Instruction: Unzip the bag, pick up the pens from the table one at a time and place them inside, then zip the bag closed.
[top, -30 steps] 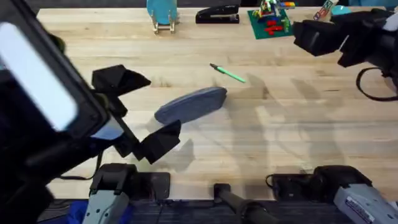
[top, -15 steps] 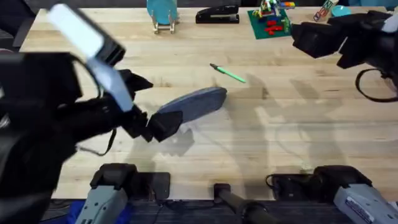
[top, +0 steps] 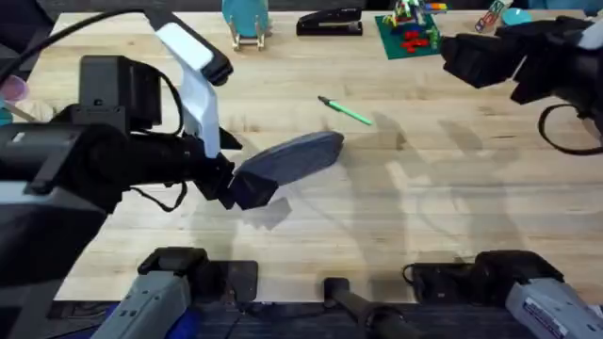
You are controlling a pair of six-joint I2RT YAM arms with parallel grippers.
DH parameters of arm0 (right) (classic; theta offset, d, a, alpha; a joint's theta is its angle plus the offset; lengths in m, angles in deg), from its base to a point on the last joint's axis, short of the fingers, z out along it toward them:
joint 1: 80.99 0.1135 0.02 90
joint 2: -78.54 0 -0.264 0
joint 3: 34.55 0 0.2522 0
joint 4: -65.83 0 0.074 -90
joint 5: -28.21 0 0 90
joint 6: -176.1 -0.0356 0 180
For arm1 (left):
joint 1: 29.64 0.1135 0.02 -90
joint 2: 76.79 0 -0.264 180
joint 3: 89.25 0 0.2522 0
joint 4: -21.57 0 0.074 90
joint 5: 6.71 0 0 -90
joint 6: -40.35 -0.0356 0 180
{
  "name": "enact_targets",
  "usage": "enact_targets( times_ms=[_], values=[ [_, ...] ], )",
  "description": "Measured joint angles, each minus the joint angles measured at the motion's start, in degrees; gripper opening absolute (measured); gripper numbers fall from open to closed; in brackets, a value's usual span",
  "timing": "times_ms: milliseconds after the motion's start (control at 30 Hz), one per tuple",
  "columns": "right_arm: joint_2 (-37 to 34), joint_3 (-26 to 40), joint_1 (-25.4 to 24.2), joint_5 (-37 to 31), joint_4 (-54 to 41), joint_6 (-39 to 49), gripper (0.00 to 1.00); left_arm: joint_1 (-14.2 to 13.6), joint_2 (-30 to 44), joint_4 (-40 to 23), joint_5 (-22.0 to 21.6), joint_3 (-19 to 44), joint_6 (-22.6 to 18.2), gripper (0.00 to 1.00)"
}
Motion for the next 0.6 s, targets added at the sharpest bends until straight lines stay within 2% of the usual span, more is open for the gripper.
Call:
enact_targets(
  times_ms=[267, 500, 600],
  values=[
    [0.0, 0.0, 0.0, 0.0, 0.0, 0.0, 0.997, 0.5, 6.3, -0.6, -0.6, 0.0, -4.6, 0.993],
    [0.0, 0.0, 0.0, 0.0, 0.0, 0.0, 0.997, 5.8, 8.4, 0.4, -0.9, 0.0, -5.5, 0.993],
    [0.0, 0.0, 0.0, 0.0, 0.0, 0.0, 0.998, 6.7, 8.4, 0.9, -1.0, 0.0, -5.6, 0.993]
  ],
)
